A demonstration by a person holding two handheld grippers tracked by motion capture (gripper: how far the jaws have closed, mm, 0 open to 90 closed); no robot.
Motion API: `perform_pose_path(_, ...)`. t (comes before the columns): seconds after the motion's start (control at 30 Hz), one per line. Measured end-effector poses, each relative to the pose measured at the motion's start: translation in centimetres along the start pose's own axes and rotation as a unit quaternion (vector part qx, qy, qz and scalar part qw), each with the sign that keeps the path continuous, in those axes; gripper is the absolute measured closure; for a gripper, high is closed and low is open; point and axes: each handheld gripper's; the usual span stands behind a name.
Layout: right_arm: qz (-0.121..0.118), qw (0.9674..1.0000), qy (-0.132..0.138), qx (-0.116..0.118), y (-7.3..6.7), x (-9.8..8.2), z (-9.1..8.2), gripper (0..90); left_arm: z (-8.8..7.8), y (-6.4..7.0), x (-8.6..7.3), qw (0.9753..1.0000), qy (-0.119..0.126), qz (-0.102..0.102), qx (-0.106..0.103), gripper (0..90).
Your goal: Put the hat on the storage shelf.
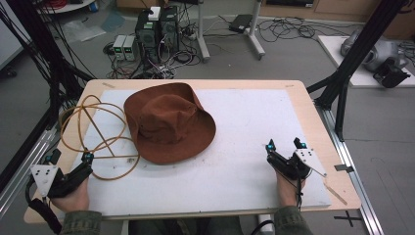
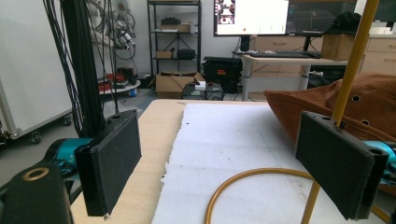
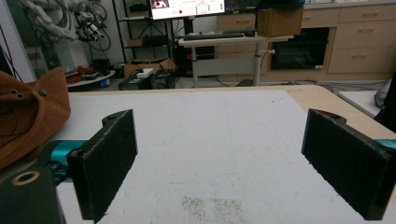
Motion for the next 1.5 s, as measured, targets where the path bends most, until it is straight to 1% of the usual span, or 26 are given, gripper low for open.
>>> perform_pose_path(0.2,-0.003,1.0,0.002,0.001,-0.1,0.0,0.0,9.7,0.0,0.0,0.0,1.0,0.001,0.0,0.0,14.9)
perform_pose_path(0.37,0.001,1.0,0.0,0.001,-0.1,0.1,-0.1,9.7,0.0,0.0,0.0,1.0,0.0,0.0,-0.001,14.9)
perform_pose_path(0.67,-0.001,1.0,0.001,0.002,0.0,0.1,0.0,9.7,0.1,0.0,0.0,1.0,0.0,0.0,-0.003,14.9)
perform_pose_path(1.0,-0.001,0.9999,-0.004,0.012,-0.4,0.4,0.0,9.7,0.1,0.0,0.0,1.0,0.0,0.0,-0.004,14.9)
perform_pose_path(1.07,-0.003,0.9998,-0.003,0.018,-0.6,0.5,0.1,9.7,0.1,0.0,0.0,1.0,0.0,-0.001,-0.004,14.9)
perform_pose_path(1.17,0.001,0.9995,-0.005,0.031,-0.9,1.0,0.2,9.7,0.1,0.0,0.0,1.0,0.0,-0.001,-0.005,14.9)
perform_pose_path(1.2,0.001,0.9995,-0.005,0.031,-0.9,1.0,0.2,9.7,0.1,0.0,0.0,1.0,0.0,0.0,-0.005,14.9)
perform_pose_path(1.23,0.006,0.9992,-0.005,0.04,-1.2,1.4,0.3,9.7,0.1,0.0,0.0,1.0,0.0,-0.001,-0.006,14.9)
perform_pose_path(1.27,0.006,0.9992,-0.005,0.04,-1.2,1.4,0.3,9.7,0.1,0.1,0.0,1.0,0.0,-0.001,-0.006,14.9)
perform_pose_path(1.3,0.008,0.9989,-0.006,0.046,-1.5,1.7,0.4,9.7,0.1,0.1,0.0,1.0,0.0,-0.002,-0.007,14.9)
perform_pose_path(1.43,0.005,0.9983,-0.007,0.057,-2.2,1.9,0.5,9.7,0.1,0.1,0.0,1.0,0.001,-0.001,-0.006,14.9)
perform_pose_path(1.5,0.0,0.998,-0.007,0.062,-2.4,2.1,0.7,9.7,0.0,0.1,0.0,1.0,-0.002,0.0,-0.008,14.9)
Point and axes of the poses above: each handheld gripper's, and its own axes: z roughly forward along the jaws, x roughly out of its top, y roughly to its right, and after that the axes turned 12 degrees about -x, right-handed
